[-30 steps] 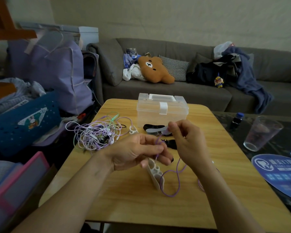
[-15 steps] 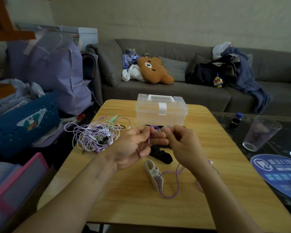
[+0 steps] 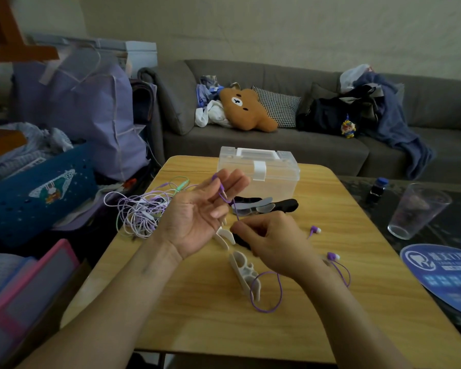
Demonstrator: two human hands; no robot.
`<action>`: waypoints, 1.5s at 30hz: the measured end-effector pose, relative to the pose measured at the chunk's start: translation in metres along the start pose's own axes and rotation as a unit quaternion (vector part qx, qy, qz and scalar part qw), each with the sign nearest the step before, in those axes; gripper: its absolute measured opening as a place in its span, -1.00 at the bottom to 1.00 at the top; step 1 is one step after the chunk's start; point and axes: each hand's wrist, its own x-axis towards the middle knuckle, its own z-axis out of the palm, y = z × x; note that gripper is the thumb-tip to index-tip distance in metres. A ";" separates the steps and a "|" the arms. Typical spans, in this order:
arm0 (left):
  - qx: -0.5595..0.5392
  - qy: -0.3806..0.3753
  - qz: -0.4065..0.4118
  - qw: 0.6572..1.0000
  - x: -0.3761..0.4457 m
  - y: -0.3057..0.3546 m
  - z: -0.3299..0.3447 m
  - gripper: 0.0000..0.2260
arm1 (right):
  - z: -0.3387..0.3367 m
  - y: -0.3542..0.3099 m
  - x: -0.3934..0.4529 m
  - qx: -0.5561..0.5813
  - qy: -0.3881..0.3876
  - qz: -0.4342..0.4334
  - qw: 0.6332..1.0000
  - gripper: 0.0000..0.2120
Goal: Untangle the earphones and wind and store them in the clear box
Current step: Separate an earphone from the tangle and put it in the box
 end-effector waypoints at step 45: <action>0.299 0.040 -0.069 0.951 0.002 0.006 -0.022 -0.80 | -0.047 0.012 -0.004 -0.009 0.221 0.042 0.974 -0.83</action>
